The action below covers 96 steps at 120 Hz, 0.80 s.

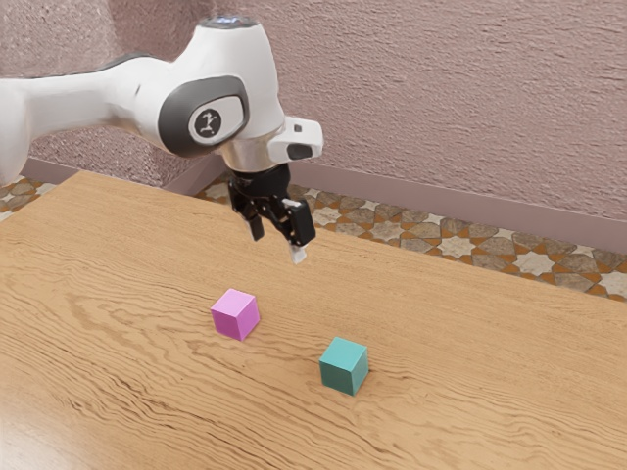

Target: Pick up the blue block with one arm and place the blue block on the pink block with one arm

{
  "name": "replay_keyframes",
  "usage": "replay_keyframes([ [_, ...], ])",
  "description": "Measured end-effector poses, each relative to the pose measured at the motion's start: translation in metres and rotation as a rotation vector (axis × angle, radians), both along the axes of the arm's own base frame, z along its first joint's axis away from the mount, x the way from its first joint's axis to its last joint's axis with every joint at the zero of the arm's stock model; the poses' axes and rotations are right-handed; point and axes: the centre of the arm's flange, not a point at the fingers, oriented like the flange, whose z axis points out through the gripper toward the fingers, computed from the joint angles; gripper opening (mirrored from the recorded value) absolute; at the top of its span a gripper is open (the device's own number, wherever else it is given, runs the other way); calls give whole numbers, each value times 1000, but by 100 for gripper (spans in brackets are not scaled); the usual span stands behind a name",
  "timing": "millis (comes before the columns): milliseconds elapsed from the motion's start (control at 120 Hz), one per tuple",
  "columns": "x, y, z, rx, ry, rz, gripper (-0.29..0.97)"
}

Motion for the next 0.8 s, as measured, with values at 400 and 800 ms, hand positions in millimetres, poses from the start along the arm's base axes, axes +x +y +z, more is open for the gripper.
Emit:
replay_keyframes([
  [400,-7,-70,-89,-103,-17,-94,68],
  [800,-17,-83,-136,-136,-58,-125,68],
])
